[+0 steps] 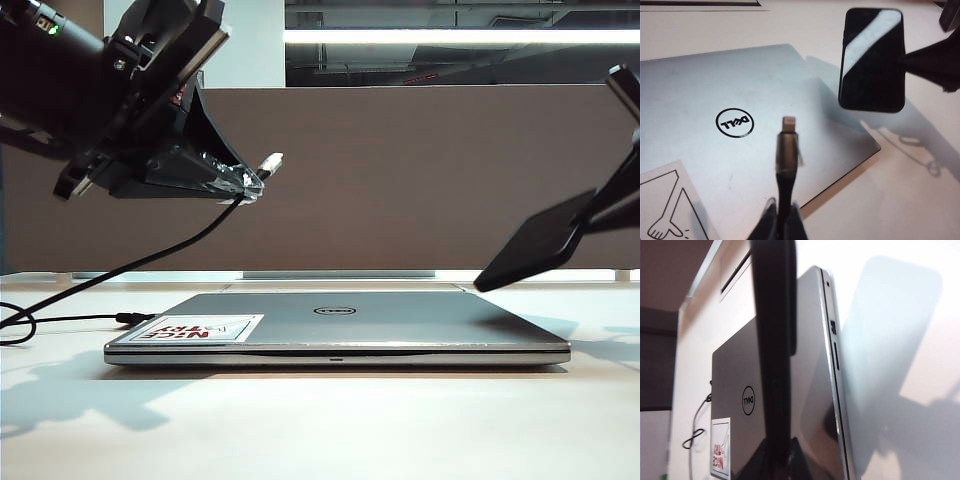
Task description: Pick up the charging cable and the phone, plug the charging cable into the charging port on the phone, and finally place them back on the table.
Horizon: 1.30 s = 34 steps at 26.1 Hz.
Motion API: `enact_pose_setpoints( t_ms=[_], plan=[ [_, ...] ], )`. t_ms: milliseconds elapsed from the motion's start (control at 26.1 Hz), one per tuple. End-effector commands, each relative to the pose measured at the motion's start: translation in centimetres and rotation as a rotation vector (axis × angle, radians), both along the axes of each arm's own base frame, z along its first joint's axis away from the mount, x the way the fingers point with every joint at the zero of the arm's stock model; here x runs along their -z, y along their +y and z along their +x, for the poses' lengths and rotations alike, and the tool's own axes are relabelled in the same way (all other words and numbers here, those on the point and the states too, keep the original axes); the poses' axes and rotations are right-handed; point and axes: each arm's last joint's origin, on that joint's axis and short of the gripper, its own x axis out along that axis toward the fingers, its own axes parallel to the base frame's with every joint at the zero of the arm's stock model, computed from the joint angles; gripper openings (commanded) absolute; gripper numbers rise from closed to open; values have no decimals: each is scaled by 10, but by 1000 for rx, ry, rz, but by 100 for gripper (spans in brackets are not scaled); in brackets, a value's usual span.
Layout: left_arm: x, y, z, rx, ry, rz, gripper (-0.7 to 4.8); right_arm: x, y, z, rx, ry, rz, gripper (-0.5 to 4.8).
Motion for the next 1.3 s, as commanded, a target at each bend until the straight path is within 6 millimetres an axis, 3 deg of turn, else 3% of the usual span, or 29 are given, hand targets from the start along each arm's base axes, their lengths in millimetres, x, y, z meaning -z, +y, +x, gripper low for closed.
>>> enact_pose_setpoints(
  t_ms=[38, 498, 651, 957, 1301],
  plan=[
    [-4, -1, 1, 1, -18, -18, -6, -22, -1, 1, -37, -56, -88, -6],
    [-4, -1, 1, 0, -19, -18, -6, -78, -2, -8, -55, 134, -352, -5],
    [-4, -1, 1, 1, -19, -18, -6, -92, 10, -15, -109, 192, -462, -6],
    [-4, -1, 1, 0, -18, -18, -6, -92, 39, -28, -212, 291, -632, -5],
    [-4, -1, 1, 0, -18, -18, -6, -86, 46, -44, -257, 439, -759, -6]
  ],
)
